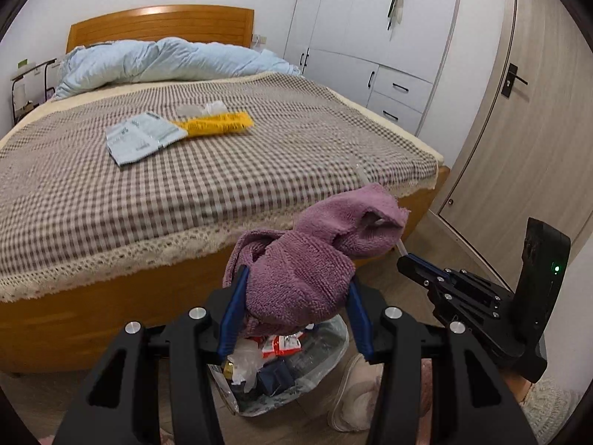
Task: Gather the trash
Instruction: 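Carry the pink towel and clear straw down toward the floor bin, then open the left tool to drop the pink towel into the bin while the right tool holds the straw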
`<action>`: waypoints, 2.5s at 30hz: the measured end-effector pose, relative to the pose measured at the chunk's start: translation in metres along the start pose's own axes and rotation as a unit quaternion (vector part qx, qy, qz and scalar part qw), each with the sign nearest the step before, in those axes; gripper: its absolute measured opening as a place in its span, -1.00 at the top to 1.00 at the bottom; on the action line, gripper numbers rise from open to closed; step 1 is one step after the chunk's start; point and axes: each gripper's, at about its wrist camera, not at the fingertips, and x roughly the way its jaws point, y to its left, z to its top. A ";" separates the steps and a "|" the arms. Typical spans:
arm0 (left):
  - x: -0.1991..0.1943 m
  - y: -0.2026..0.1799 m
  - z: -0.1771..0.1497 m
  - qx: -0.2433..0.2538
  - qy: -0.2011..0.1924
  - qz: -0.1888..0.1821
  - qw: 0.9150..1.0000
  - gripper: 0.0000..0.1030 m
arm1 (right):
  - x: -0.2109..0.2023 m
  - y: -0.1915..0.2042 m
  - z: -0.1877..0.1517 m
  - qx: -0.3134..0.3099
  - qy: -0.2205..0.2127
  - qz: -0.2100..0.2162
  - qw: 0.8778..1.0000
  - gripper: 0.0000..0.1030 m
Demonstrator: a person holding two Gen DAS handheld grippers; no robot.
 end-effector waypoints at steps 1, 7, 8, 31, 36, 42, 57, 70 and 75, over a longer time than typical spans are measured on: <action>0.004 0.001 -0.004 -0.001 0.003 0.001 1.000 0.09 | 0.002 -0.001 -0.004 0.000 0.005 -0.001 1.000 0.90; 0.028 0.005 -0.025 -0.004 0.027 0.004 1.000 0.09 | 0.021 -0.007 -0.034 0.004 0.043 -0.008 0.999 0.90; 0.032 0.005 -0.028 -0.002 0.029 0.006 1.000 0.09 | 0.025 -0.008 -0.037 0.006 0.048 -0.009 0.999 0.90; 0.115 0.061 -0.077 -0.066 0.089 0.006 0.994 0.09 | 0.087 -0.027 -0.069 0.020 0.102 -0.029 0.994 0.90; 0.125 0.066 -0.082 -0.076 0.102 0.015 0.992 0.08 | 0.091 -0.034 -0.070 0.031 0.111 -0.032 0.993 0.90; 0.134 0.063 -0.081 -0.077 0.109 0.021 0.991 0.08 | 0.090 -0.035 -0.070 0.035 0.113 -0.034 0.992 0.90; 0.187 0.047 -0.084 -0.091 0.158 0.041 0.982 0.06 | 0.098 -0.057 -0.077 0.054 0.135 -0.048 0.988 0.90; 0.201 0.048 -0.077 -0.125 0.176 0.051 0.975 -0.83 | 0.100 -0.062 -0.078 0.054 0.144 -0.044 0.987 0.90; 0.197 0.067 -0.085 -0.176 0.190 0.067 0.963 -0.84 | 0.102 -0.056 -0.081 0.042 0.152 -0.044 0.987 0.90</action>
